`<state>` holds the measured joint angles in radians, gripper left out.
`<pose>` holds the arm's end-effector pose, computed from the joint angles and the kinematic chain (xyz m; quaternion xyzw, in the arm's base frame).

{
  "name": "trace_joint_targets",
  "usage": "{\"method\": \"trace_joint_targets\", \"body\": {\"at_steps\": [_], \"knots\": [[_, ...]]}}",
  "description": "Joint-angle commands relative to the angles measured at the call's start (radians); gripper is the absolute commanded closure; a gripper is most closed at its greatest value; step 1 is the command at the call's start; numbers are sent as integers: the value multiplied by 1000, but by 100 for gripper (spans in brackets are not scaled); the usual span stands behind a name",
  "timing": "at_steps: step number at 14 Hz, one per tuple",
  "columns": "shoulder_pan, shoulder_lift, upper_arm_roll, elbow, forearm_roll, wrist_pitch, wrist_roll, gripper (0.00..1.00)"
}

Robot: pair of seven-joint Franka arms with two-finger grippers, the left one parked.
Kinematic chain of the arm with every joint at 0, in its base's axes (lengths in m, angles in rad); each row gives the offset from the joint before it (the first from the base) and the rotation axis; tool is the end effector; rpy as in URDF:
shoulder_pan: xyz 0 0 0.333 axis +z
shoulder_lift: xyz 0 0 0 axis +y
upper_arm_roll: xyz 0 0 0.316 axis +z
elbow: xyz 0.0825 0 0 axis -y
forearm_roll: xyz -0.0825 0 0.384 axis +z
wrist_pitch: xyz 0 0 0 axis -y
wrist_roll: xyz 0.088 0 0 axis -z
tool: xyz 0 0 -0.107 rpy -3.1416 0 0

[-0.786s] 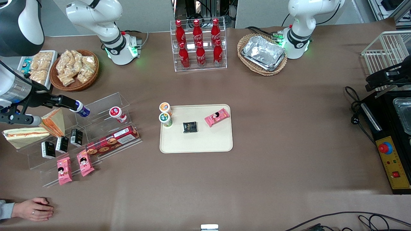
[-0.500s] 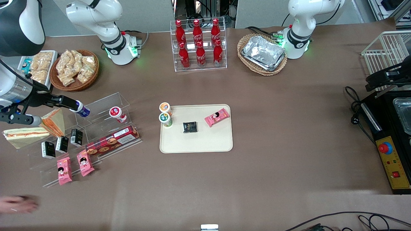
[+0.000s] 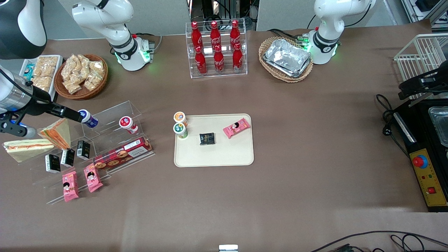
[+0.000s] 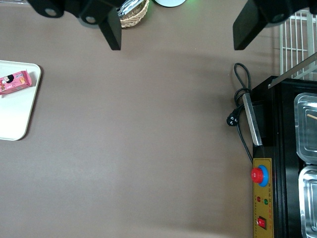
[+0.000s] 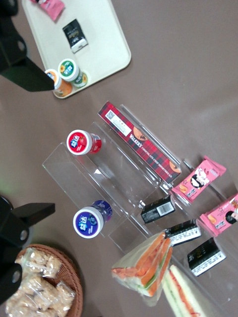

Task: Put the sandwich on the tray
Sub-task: 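Move the right gripper toward the wrapped sandwiches on the acrylic rack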

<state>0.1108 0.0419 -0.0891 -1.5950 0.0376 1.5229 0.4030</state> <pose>0.5593 0.0173 0.5861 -0.9801 0.1894 0.0592 0.0046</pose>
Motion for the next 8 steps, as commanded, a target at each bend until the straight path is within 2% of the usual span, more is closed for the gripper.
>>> {"method": "trace_joint_targets", "body": {"at_steps": [1, 4, 8], "knots": [[-11, -2, -9, 7, -16, 0, 97, 0], [-59, -2, -21, 1, -13, 5, 265, 0], [-123, 19, -47, 6, -2, 8, 261, 0]]}}
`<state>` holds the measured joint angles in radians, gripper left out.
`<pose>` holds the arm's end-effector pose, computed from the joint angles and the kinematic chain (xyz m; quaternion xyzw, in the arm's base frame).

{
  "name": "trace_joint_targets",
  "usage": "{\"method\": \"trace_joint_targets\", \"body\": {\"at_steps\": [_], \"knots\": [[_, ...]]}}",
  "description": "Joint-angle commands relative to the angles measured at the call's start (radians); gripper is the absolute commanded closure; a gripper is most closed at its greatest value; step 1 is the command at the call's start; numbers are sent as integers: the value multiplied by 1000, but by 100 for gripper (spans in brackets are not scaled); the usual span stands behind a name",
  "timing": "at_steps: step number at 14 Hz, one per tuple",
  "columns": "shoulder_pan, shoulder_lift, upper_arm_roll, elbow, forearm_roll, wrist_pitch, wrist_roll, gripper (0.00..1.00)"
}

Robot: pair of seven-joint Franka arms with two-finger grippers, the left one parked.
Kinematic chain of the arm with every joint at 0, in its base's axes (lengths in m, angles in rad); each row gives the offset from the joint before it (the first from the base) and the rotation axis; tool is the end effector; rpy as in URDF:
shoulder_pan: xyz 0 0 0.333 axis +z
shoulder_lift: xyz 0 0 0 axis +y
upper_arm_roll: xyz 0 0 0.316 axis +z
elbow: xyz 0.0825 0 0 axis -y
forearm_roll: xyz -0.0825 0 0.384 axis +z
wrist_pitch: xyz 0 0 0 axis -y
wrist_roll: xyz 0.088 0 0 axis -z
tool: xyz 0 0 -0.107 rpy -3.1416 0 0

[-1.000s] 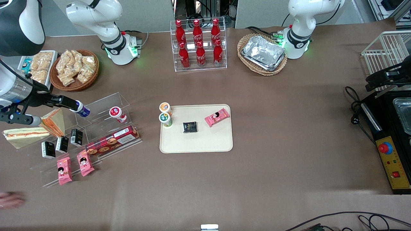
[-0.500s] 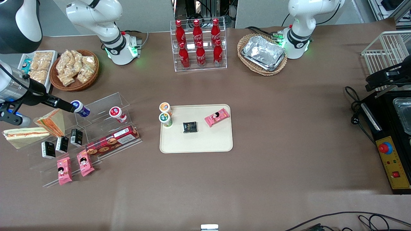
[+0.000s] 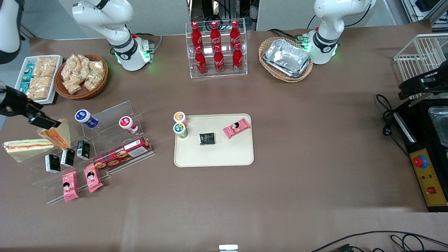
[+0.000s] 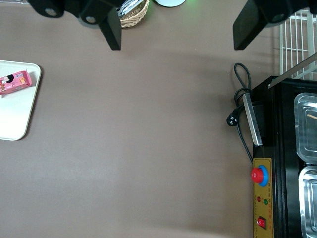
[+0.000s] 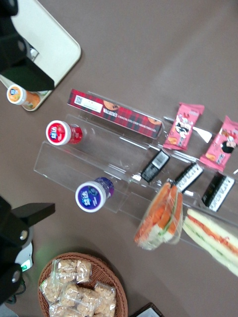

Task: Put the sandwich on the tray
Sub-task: 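Move the right gripper toward the wrapped sandwiches on the acrylic rack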

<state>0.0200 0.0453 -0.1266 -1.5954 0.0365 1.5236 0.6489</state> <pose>0.5578 -0.0541 0.5841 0.9277 -0.3684 -0.0603 0.0008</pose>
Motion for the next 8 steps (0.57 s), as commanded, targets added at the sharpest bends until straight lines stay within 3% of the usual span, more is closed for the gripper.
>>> {"method": "trace_joint_targets", "body": {"at_steps": [1, 8], "knots": [[-44, 15, -18, 6, -1, 15, 14, 0], [-143, 48, -42, 18, -12, 104, 55, 0]]}}
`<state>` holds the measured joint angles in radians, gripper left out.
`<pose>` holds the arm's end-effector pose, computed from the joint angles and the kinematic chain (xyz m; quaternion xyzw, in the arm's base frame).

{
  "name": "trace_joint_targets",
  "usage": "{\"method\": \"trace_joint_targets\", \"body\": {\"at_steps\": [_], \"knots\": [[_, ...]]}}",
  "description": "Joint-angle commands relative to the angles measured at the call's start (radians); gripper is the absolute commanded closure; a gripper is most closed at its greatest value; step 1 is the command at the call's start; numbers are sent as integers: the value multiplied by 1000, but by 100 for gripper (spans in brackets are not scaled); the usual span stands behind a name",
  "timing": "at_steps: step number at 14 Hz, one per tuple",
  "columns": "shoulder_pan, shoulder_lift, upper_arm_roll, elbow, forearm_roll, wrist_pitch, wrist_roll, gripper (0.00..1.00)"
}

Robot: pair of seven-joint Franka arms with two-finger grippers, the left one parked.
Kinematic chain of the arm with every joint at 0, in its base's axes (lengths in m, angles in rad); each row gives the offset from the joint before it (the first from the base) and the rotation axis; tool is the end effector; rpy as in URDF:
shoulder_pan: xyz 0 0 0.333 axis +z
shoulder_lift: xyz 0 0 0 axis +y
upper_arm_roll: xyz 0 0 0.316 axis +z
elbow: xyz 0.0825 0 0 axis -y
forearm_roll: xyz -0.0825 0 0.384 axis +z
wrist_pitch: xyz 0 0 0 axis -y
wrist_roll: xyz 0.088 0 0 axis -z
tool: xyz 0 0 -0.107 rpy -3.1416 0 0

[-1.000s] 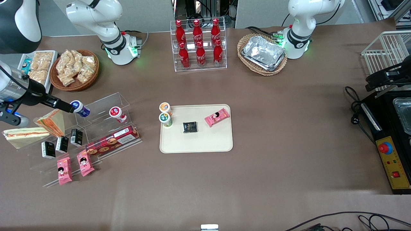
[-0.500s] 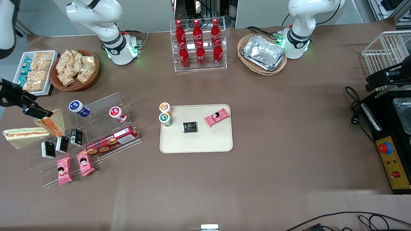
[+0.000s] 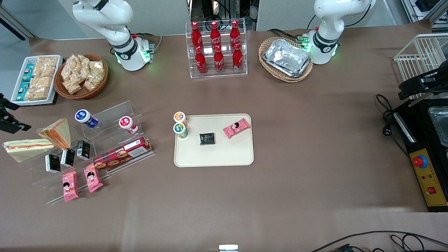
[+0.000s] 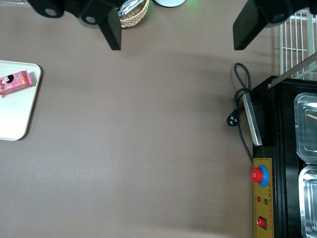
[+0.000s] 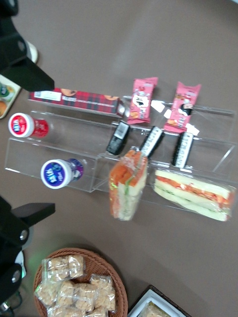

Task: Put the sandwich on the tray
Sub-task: 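Move the right gripper toward the wrapped sandwiches on the acrylic rack, then grasp the wrapped triangle sandwich with the right gripper and lift it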

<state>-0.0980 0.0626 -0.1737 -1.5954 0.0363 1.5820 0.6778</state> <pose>0.5521 -0.1468 0.5791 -0.8883 0.4576 0.0393 0.0049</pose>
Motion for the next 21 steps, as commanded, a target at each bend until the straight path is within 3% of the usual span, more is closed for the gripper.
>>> {"method": "trace_joint_targets", "body": {"at_steps": [1, 4, 7, 14, 21], "knots": [[-41, 43, 0, 18, -10, 56, 26, 0], [-58, 71, -25, 18, -7, 82, 34, 0], [-57, 106, -53, 18, -13, 137, 150, 0], [-78, 197, -110, 17, -16, 211, 141, 0], [-124, 276, -109, -6, -16, 274, 65, 0]]}}
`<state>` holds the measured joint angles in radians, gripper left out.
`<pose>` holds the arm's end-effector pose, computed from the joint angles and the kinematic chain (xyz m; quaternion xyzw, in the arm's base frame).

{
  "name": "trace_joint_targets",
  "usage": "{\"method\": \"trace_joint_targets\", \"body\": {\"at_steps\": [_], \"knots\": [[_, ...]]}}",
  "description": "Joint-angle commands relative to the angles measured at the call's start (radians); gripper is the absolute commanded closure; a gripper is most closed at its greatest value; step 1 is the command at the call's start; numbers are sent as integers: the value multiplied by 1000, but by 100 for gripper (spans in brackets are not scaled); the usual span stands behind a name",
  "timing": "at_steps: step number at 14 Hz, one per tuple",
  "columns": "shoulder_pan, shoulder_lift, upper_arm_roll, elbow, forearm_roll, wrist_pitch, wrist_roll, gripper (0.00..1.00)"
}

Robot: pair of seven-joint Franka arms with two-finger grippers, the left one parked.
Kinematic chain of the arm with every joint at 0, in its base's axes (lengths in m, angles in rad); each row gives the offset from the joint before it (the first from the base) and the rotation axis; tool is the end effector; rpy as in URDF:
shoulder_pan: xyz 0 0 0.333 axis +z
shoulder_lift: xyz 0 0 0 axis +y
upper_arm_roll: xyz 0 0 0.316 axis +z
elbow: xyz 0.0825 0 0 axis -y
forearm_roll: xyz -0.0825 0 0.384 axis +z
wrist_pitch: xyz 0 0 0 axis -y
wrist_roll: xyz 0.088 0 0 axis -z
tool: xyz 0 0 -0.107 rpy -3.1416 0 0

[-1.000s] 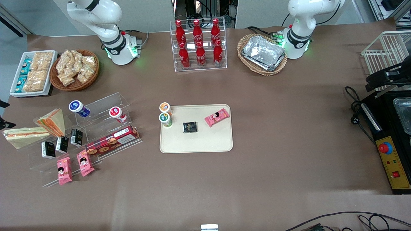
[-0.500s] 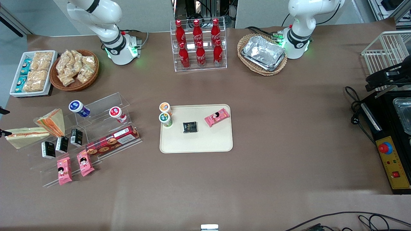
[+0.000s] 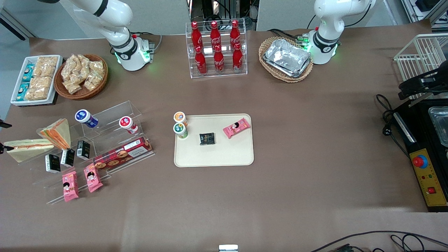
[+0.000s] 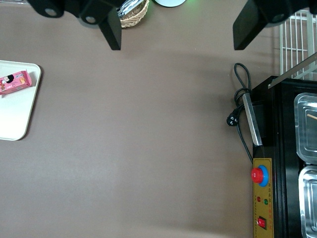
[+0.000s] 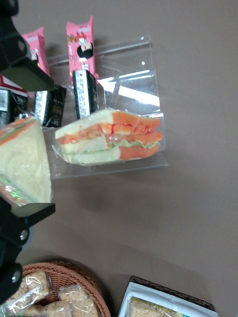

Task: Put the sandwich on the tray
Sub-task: 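Grasp the wrapped triangle sandwich with the right gripper and lift it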

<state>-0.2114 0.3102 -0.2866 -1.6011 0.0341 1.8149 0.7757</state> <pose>0.5727 -0.2871 0.4503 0.8029 -0.5940 -0.0377 0.0326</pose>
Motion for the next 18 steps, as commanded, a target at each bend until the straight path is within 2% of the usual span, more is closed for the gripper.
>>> {"method": "trace_joint_targets", "body": {"at_steps": [1, 10, 11, 12, 15, 16, 17, 18], "knots": [[-13, 41, 4, -5, -14, 53, -47, 0], [-36, 113, 4, -26, -13, 169, -85, 0], [-36, 116, 4, -26, -13, 173, -85, 3], [-36, 118, 4, -28, -11, 179, -85, 7], [-36, 124, 6, -28, 1, 178, -85, 37], [-37, 124, 6, -26, 3, 178, -84, 41], [-46, 124, 7, -28, 4, 178, -85, 55], [-51, 124, 9, -26, 18, 179, -84, 63]]}}
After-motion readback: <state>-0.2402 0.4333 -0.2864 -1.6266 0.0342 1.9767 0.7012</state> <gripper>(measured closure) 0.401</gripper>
